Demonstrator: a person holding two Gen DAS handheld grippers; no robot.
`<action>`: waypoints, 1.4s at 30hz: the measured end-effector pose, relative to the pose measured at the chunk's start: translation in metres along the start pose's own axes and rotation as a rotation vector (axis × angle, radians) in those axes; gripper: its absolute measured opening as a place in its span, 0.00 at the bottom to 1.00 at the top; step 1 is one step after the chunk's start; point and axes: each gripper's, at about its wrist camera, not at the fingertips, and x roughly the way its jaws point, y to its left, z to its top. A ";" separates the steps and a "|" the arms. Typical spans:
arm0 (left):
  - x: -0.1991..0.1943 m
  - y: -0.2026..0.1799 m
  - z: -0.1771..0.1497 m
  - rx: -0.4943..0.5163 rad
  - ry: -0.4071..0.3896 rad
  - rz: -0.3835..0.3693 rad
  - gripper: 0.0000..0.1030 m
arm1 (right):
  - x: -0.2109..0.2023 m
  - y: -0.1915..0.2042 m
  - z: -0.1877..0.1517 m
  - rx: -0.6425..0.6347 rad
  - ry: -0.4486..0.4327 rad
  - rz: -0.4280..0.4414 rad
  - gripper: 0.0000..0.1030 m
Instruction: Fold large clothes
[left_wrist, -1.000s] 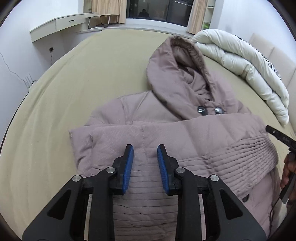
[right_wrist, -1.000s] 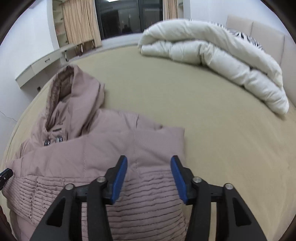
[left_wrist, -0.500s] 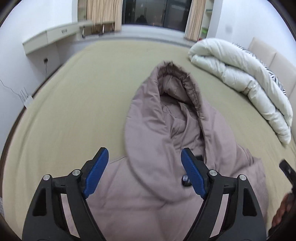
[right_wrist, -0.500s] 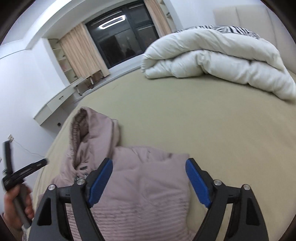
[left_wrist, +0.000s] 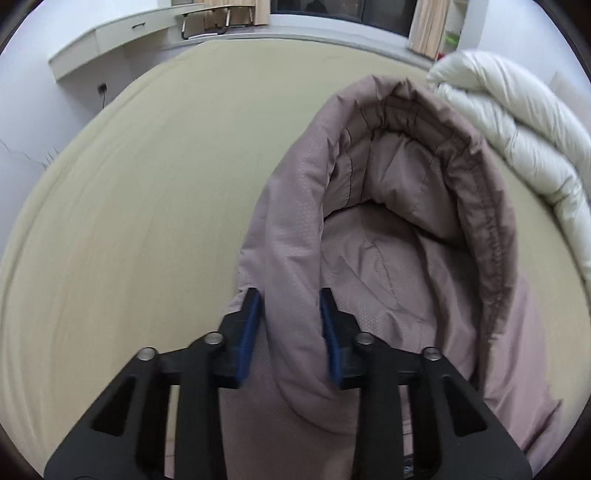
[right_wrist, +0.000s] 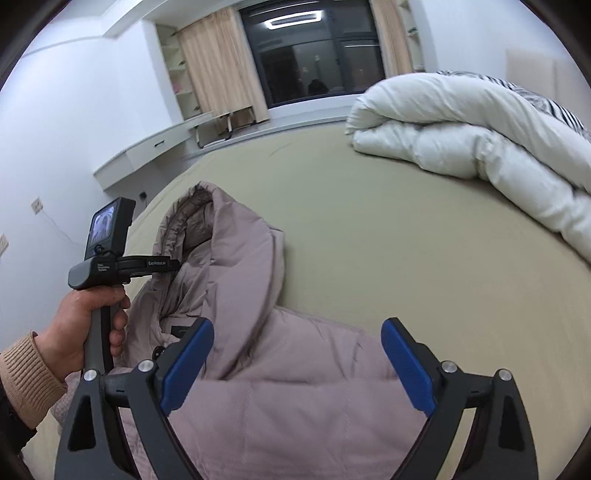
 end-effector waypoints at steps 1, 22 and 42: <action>-0.004 0.002 0.000 -0.005 -0.019 -0.010 0.16 | 0.007 0.005 0.006 -0.018 0.003 -0.005 0.92; -0.188 0.053 -0.090 0.063 -0.335 -0.202 0.08 | 0.112 0.054 0.081 0.078 0.079 -0.085 0.09; -0.313 0.150 -0.367 -0.325 0.095 -0.342 0.08 | -0.140 0.041 -0.184 -0.025 0.090 -0.028 0.54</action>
